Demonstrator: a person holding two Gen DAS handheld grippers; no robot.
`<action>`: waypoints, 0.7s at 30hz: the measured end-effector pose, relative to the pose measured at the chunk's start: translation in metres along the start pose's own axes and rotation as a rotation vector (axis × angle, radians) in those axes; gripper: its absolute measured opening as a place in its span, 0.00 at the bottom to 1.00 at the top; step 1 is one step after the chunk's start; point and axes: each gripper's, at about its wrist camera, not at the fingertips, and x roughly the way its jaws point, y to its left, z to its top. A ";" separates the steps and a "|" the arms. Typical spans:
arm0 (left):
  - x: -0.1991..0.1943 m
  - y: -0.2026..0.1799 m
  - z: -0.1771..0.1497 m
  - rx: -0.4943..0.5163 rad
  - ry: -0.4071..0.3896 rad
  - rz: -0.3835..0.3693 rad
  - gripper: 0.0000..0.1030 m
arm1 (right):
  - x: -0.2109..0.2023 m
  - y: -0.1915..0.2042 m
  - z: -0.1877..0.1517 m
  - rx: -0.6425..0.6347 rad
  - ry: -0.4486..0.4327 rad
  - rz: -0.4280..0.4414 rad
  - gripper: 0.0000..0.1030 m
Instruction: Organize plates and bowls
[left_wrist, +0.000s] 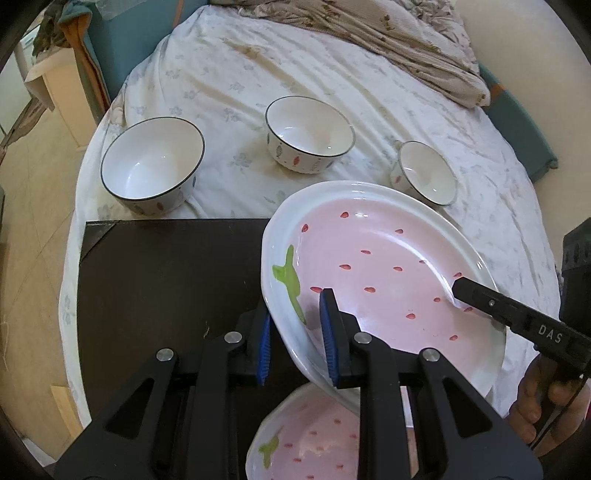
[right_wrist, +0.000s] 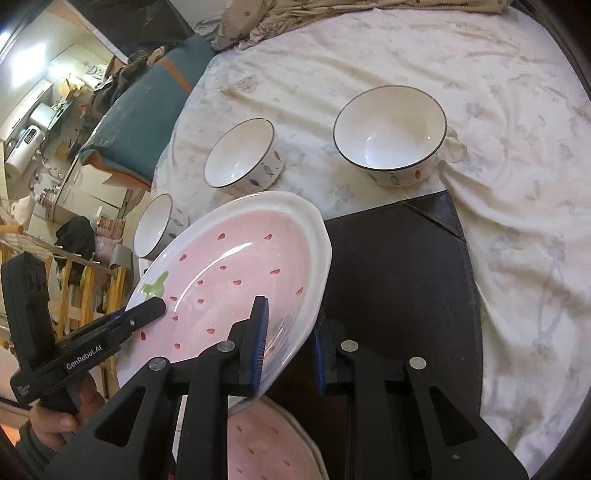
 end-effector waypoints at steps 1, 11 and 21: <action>-0.006 -0.001 -0.005 0.008 -0.002 -0.002 0.19 | -0.004 0.001 -0.003 -0.001 -0.003 0.001 0.23; -0.038 -0.010 -0.051 0.056 -0.009 0.016 0.19 | -0.033 0.014 -0.043 -0.051 0.026 -0.009 0.23; -0.037 -0.010 -0.108 0.108 0.066 0.046 0.19 | -0.039 0.010 -0.105 -0.036 0.093 0.002 0.23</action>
